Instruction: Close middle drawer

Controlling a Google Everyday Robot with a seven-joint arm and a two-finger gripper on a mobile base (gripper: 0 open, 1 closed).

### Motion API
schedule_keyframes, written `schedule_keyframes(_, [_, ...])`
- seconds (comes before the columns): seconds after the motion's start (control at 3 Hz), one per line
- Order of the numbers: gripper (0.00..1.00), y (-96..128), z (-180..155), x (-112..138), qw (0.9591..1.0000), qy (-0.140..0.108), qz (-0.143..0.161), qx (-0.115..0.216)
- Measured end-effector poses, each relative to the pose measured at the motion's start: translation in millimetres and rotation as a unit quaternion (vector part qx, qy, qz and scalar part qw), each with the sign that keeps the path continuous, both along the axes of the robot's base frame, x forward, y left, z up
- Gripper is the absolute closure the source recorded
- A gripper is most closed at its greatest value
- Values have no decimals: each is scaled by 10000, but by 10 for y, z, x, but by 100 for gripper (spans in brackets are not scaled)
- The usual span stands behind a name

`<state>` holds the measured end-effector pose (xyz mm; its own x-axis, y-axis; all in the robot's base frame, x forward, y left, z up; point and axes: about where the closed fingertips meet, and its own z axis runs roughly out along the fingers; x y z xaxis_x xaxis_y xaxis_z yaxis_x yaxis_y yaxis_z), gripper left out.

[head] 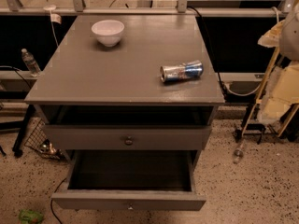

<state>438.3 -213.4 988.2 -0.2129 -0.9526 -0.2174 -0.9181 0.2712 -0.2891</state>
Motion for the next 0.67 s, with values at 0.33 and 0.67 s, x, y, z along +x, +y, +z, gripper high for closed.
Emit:
schedule_keyframes(0.33, [0, 11, -2, -11, 10000, -15, -9, 3])
schedule_keyframes(0.67, [0, 87, -166, -88, 9999, 58, -86, 82])
